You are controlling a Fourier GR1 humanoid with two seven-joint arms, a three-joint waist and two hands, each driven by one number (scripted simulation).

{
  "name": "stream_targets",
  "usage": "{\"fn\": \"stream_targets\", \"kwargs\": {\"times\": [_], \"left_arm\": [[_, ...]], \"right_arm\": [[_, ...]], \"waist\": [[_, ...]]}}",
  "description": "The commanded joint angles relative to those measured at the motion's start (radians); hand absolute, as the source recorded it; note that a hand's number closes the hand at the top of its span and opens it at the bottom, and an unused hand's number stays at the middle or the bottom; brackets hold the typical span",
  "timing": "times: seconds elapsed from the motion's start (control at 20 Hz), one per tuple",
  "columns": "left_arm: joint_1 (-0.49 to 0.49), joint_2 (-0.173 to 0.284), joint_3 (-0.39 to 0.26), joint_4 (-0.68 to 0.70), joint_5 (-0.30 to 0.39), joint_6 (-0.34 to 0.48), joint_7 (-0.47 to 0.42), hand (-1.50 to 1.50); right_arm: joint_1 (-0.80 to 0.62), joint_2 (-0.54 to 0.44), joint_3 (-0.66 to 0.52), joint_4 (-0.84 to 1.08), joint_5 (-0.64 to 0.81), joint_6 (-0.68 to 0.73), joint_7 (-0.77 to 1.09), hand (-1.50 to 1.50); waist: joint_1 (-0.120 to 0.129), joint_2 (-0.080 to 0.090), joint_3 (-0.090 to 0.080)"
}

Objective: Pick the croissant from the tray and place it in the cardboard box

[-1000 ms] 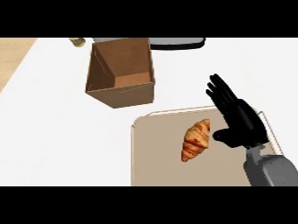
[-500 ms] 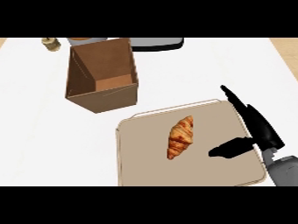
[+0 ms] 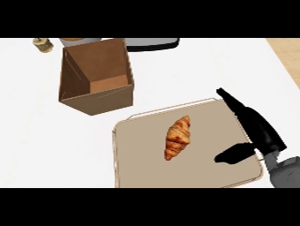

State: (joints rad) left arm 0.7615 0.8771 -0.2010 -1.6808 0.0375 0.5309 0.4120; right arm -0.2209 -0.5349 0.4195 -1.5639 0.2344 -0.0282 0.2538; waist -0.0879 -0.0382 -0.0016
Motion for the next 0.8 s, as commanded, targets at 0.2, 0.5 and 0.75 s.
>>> {"fn": "stream_targets", "kwargs": {"times": [0.2,0.5,0.75], "left_arm": [[-0.279,-0.068,0.064,-0.161,0.042,0.009,-0.162,0.0],[-0.291,-0.073,0.067,-0.154,0.046,-0.007,-0.19,0.0],[-0.31,-0.077,0.08,-0.143,0.062,-0.023,-0.2,0.0]], "right_arm": [[-0.077,-0.091,0.131,0.027,0.107,0.179,0.136,-1.5],[-0.13,-0.095,0.204,0.068,0.113,0.331,0.269,-1.5],[-0.166,-0.046,0.226,0.106,0.081,0.407,0.351,-1.5]], "waist": [[0.005,0.019,-0.019],[0.024,0.026,-0.017],[0.024,0.032,-0.014]]}}
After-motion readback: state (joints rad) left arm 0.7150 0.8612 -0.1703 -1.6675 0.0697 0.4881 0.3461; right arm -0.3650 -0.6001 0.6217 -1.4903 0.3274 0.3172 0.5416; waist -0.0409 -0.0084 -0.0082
